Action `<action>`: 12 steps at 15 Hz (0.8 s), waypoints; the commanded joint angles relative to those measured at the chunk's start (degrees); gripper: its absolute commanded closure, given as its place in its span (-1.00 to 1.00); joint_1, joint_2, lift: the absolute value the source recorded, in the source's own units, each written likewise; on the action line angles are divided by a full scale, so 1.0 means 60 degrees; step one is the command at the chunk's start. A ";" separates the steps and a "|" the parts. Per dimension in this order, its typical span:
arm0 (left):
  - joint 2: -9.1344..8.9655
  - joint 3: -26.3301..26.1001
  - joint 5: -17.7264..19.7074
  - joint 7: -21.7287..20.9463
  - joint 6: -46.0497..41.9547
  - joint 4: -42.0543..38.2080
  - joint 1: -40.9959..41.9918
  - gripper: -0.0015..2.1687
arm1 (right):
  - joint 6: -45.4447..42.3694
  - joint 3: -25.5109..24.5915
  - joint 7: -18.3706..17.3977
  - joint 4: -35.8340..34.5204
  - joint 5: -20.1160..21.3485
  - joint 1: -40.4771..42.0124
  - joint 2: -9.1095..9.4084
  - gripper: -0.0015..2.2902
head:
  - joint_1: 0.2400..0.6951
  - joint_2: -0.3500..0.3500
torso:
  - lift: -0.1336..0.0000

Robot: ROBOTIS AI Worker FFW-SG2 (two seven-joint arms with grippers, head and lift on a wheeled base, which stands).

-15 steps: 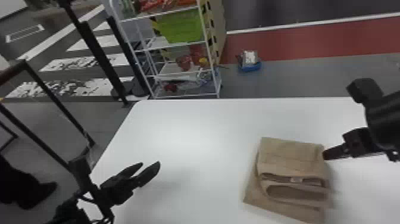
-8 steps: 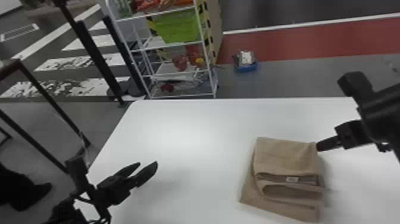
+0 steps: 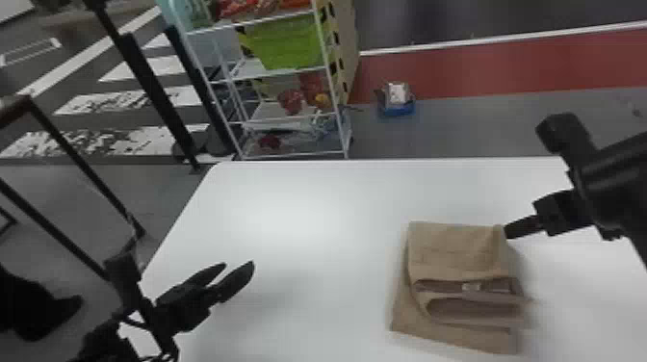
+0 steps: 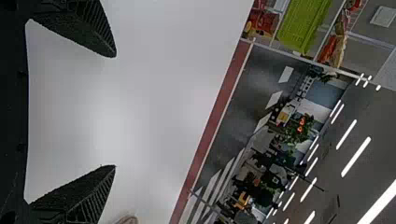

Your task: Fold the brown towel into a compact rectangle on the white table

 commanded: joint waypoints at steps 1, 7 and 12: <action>-0.0025 0.0000 -0.0003 0.0005 0.0000 0.0000 0.0000 -0.98 | -0.0059 0.0021 -0.0036 -0.0001 -0.0300 -0.0002 0.0009 0.33 | 1.00 0.91 | -0.85; -0.0025 0.0000 -0.0003 0.0005 0.0000 -0.0029 -0.0014 -0.98 | 0.0117 -0.0213 0.1004 -0.2374 0.0168 0.1272 0.0009 -0.59 | 1.00 0.99 | -0.85; -0.0025 0.0015 -0.0003 -0.0039 0.0059 -0.0132 -0.0073 -0.98 | 0.0000 -0.1194 0.1238 -0.4190 0.0198 0.2078 -0.0571 -0.90 | 1.00 0.99 | -0.85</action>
